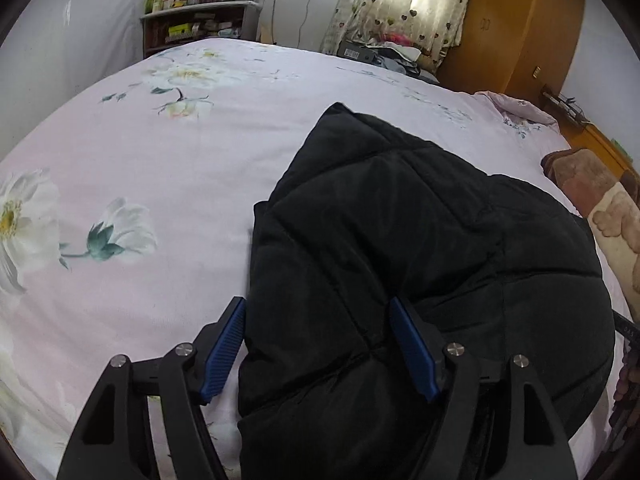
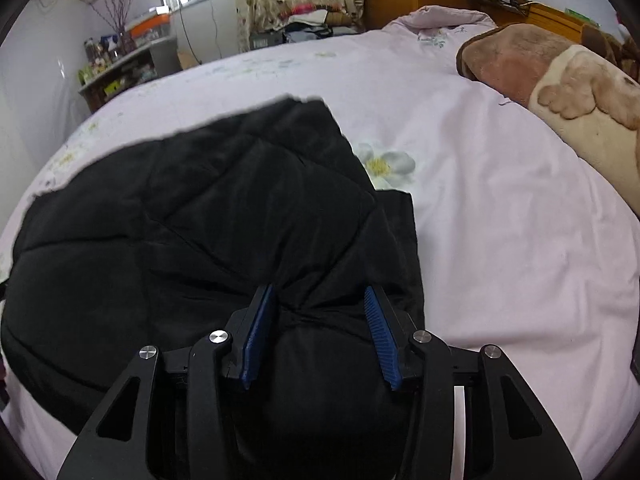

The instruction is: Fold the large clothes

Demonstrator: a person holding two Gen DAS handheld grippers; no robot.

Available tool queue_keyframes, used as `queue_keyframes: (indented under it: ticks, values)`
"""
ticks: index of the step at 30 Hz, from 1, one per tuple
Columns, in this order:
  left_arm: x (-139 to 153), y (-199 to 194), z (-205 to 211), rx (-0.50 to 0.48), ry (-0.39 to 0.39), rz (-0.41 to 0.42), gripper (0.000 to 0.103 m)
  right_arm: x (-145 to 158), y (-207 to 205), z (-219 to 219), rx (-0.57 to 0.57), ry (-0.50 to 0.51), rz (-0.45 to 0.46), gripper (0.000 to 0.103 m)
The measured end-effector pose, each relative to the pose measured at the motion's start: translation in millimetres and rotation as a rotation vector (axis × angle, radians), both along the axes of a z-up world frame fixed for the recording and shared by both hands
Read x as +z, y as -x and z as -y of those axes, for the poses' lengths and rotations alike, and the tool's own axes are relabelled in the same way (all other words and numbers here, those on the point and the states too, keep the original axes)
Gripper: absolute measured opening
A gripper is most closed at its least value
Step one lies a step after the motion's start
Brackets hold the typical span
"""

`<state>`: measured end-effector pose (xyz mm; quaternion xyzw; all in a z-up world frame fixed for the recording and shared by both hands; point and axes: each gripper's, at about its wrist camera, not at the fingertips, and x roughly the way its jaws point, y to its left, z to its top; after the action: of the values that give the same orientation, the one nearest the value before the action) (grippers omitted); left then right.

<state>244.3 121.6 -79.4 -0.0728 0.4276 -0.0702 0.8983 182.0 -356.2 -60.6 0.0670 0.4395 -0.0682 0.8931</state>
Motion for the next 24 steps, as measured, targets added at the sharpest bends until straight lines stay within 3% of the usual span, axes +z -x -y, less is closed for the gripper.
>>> queue_keyframes:
  ticks: [4,10,12,15,18,24]
  values:
    - [20.8,5.9,10.8,-0.002,-0.067,0.004,0.067,18.9,-1.9,-3.3,-0.009,0.027,-0.016,0.047]
    - [47.6,59.5,6.3,-0.033,-0.084,0.081,0.067,50.9,44.3,-13.9,0.026,0.009,0.055,0.047]
    - [40.6,73.7,3.8,-0.037,-0.087,0.061,0.06,43.5,60.2,-16.6,0.028,-0.003,0.039,0.047]
    - [20.7,78.9,3.3,-0.029,-0.141,0.014,0.061,21.2,61.4,-11.1,0.009,-0.004,-0.034,0.047]
    - [4.6,64.6,-3.4,-0.009,-0.116,-0.023,0.063,3.3,52.3,-3.7,-0.001,-0.01,-0.08,0.047]
    - [4.7,56.2,2.2,0.019,-0.122,-0.048,0.061,-2.3,45.6,-1.5,-0.011,-0.004,-0.109,0.047]
